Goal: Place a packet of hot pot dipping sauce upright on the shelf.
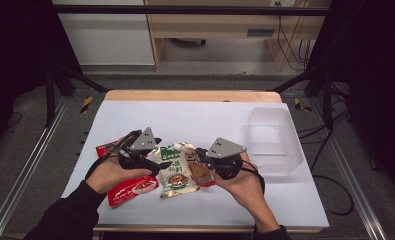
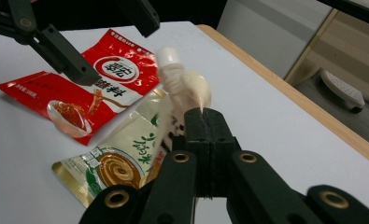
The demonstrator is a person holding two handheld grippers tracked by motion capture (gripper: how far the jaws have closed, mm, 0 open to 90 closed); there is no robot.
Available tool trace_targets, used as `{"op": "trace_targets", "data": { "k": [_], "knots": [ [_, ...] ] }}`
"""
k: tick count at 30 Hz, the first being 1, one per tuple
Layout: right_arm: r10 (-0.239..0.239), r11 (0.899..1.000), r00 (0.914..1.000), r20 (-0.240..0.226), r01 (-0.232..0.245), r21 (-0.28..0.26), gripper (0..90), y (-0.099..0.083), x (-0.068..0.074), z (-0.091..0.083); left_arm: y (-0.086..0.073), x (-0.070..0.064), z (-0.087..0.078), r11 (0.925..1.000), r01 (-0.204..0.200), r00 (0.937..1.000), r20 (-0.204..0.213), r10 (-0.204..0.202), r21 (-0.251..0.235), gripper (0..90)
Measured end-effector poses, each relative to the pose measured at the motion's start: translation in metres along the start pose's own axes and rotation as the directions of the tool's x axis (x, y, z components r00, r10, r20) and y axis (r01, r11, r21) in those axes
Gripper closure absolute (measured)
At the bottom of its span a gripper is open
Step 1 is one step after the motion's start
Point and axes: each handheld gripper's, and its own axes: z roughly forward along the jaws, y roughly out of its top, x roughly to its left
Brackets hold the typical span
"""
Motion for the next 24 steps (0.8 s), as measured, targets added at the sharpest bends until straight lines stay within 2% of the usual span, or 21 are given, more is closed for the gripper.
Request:
{"op": "trace_targets", "data": {
  "k": [7, 13, 17, 20, 22, 23, 24],
  "knots": [
    [-0.013, 1.000, 0.9997, -0.022, 0.012, -0.016, 90.0, 0.010, 0.002, 0.006, 0.002, 0.005, 0.003, 0.9998, -0.007, 0.9997, 0.023, 0.006, 0.017, 22.7],
    [-0.032, 0.999, 0.9982, -0.052, 0.030, -0.038, 90.0, 0.020, 0.006, 0.013, 0.003, 0.014, -0.001, 0.9997, 0.005, 0.9992, 0.040, -0.006, 0.022, 24.4],
    [-0.042, 0.998, 0.9959, -0.080, 0.038, -0.057, 90.0, 0.026, 0.011, 0.016, 0.004, 0.019, -0.004, 0.9998, 0.006, 0.9986, 0.053, -0.007, 0.017, 29.2],
    [-0.044, 0.997, 0.9943, -0.097, 0.038, -0.063, 90.0, 0.031, 0.015, 0.020, 0.005, 0.023, -0.006, 0.9998, -0.009, 0.9966, 0.082, 0.007, 0.018, 33.4],
    [-0.045, 0.997, 0.9921, -0.117, 0.038, -0.066, 90.0, 0.034, 0.017, 0.023, 0.004, 0.025, -0.007, 0.9998, -0.013, 0.9944, 0.105, 0.011, 0.018, 43.4],
    [-0.045, 0.997, 0.9921, -0.117, 0.038, -0.066, 90.0, 0.034, 0.017, 0.023, 0.004, 0.026, -0.007, 0.9999, -0.006, 0.9938, 0.111, 0.004, 0.014, 43.4],
    [-0.043, 0.997, 0.9914, -0.124, 0.035, -0.069, 90.0, 0.035, 0.017, 0.025, 0.003, 0.027, -0.007, 0.9999, -0.008, 0.9916, 0.129, 0.006, 0.013, 50.9]
  ]
}}
